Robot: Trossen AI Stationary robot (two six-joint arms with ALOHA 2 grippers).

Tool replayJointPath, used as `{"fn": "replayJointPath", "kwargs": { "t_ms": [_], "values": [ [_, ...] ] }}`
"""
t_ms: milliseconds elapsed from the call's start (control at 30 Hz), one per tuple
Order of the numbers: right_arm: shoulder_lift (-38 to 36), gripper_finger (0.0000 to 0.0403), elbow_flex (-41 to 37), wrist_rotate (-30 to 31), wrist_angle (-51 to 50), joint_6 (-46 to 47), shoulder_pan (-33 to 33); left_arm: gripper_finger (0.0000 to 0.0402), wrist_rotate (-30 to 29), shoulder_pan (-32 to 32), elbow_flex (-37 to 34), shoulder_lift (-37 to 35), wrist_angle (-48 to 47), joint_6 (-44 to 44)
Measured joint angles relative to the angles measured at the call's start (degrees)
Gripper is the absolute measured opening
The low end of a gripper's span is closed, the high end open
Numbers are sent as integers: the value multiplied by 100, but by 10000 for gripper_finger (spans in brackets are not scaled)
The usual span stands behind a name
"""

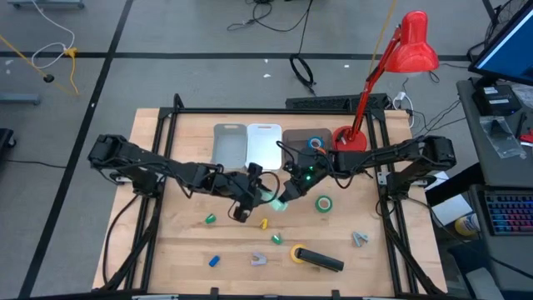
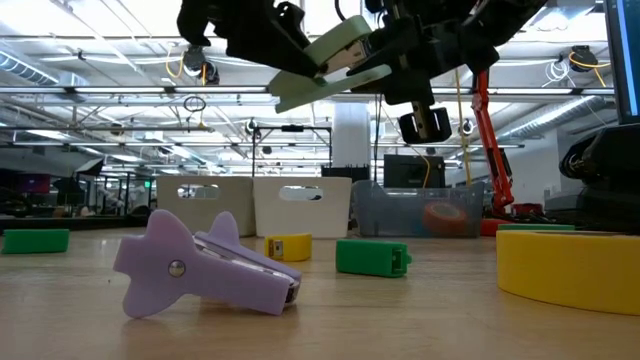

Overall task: Pick and place Stapler, Stapler remover, tape
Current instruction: Put the blue stapler into the grey bin

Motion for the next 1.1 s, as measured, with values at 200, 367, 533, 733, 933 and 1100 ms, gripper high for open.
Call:
{"fn": "replayJointPath", "kwargs": {
  "t_ms": [200,367,533,733,933,1100],
  "values": [
    [0,29,0,-9,2,-6,-4,127,114,58,0,0,-26,-194],
    [0,30,0,5,4,-24,-4,127,197,58,0,0,-50,-396],
    [0,71,0,107,9,-91,-11,127,50,59,0,0,-219,-651],
    [4,108,-7,164,-35,-178,-11,127,-165,52,3,-8,-597,-672],
    [2,129,-4,138,8,-231,-7,127,-514,35,4,-162,-1285,-671],
    [-2,139,-4,76,39,-224,-9,127,-902,48,0,-349,-2176,-1000]
  ]
}}
